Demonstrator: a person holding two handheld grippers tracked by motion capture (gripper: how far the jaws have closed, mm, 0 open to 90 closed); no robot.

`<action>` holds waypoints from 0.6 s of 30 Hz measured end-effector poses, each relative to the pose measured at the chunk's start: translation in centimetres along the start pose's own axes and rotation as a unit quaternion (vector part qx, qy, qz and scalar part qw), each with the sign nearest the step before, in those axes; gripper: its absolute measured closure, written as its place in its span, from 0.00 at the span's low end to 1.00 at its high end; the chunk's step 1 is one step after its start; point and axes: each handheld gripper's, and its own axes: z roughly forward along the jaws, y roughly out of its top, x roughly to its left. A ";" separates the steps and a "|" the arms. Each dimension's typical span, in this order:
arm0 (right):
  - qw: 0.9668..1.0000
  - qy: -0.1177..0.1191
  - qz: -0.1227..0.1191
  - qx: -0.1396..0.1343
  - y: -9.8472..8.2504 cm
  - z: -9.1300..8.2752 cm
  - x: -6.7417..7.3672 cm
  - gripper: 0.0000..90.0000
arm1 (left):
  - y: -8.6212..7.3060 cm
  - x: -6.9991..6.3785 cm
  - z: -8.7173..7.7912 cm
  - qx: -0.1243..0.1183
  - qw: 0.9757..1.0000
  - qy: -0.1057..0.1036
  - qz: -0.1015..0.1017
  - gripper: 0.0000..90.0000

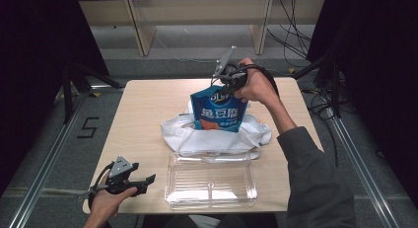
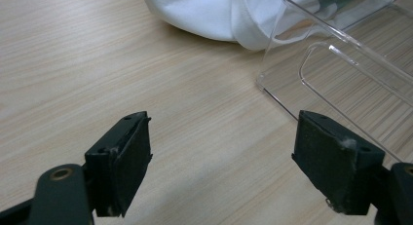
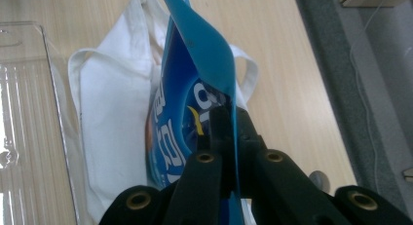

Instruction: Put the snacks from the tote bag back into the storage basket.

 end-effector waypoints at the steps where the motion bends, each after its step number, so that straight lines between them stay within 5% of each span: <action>1: 1.000 -0.002 -0.001 -0.003 0.1 -0.4 0.0 1.00 | 0.0 -0.1 0.0 -0.001 1.000 -0.001 -0.006 0.23; 18: 0.998 -0.049 -0.026 -0.029 2.6 -8.0 1.8 1.00 | 0.0 0.1 0.0 0.001 1.000 0.003 -0.006 0.23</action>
